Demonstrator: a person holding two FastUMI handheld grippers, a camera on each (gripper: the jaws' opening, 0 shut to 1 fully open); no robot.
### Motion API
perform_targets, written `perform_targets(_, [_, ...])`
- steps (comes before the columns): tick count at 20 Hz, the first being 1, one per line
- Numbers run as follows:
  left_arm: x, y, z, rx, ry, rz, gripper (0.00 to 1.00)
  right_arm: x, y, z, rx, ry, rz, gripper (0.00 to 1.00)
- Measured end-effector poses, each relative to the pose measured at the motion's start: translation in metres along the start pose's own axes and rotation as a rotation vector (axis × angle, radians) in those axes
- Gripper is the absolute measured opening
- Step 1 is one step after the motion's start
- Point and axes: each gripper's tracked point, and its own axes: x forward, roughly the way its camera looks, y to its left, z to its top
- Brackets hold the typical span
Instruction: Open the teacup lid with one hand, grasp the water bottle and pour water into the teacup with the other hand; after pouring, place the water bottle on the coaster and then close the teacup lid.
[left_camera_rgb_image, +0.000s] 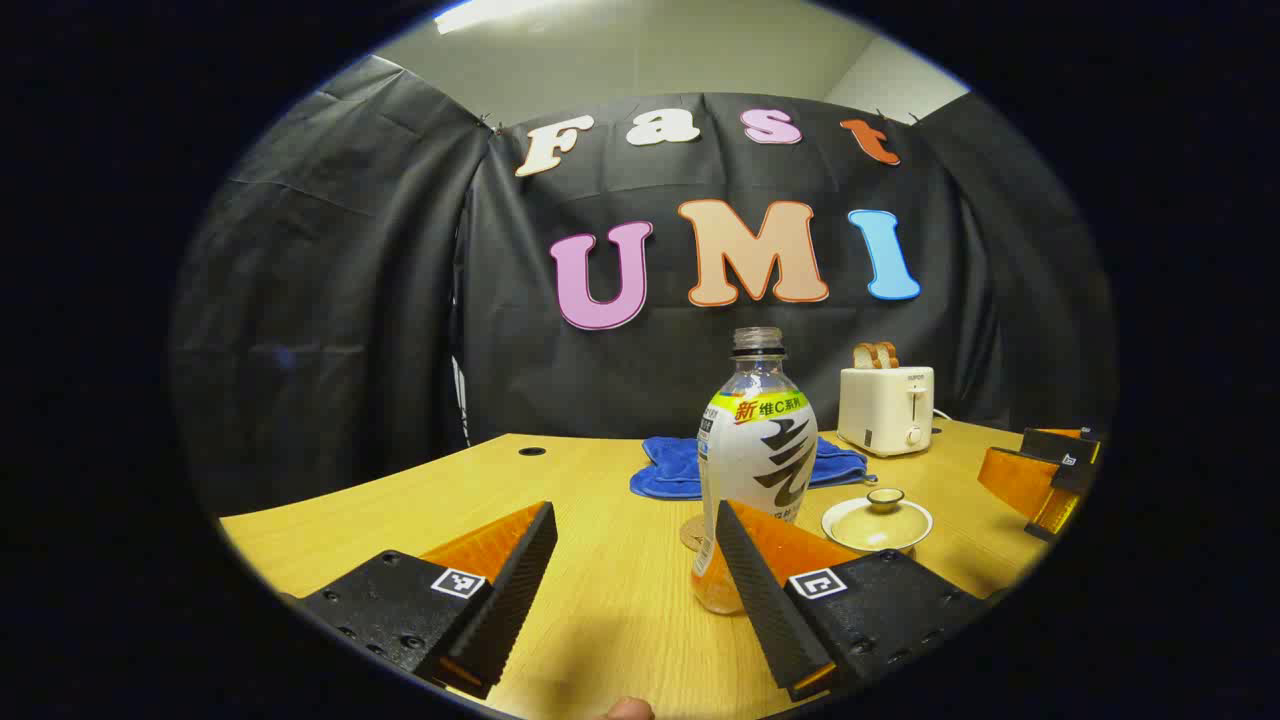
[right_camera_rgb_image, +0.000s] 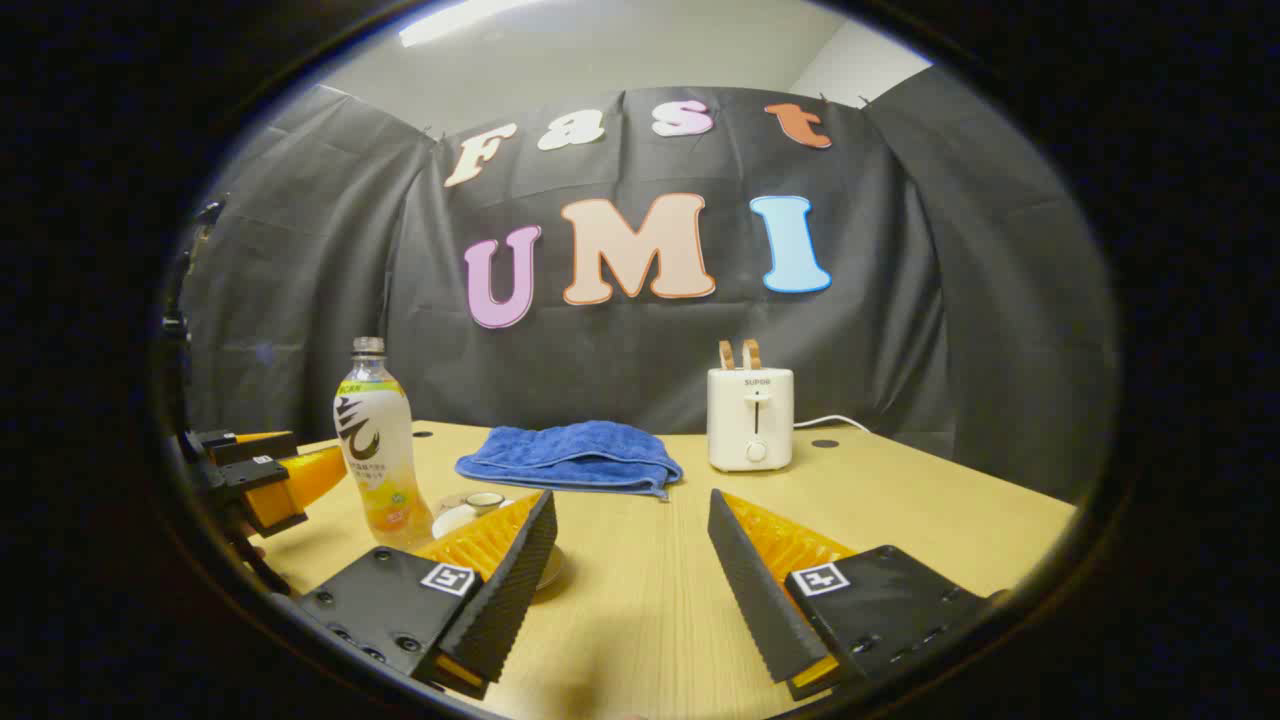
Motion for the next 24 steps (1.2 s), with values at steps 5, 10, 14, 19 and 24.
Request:
perform_targets(5, [0.001, -0.001, 0.0, 0.001, 0.0, -0.009, 0.94, 0.0, 0.004, -0.001, 0.001, 0.0, 0.018, 1.0])
perform_targets(10, [0.001, -0.001, 0.0, -0.001, -0.001, -0.01, 0.94, 0.0, 0.004, -0.001, 0.002, 0.0, 0.02, 1.0])
perform_targets(14, [0.001, -0.001, 0.0, -0.003, -0.002, -0.01, 0.94, 0.001, 0.004, -0.001, 0.001, 0.0, 0.015, 1.0])
perform_targets(19, [0.001, -0.001, 0.0, -0.003, -0.001, -0.01, 0.94, 0.002, 0.004, -0.001, 0.001, -0.001, 0.015, 1.0])
perform_targets(24, [0.001, -0.001, 0.0, -0.003, -0.002, -0.012, 0.94, 0.004, 0.011, -0.001, 0.002, -0.002, 0.047, 0.96])
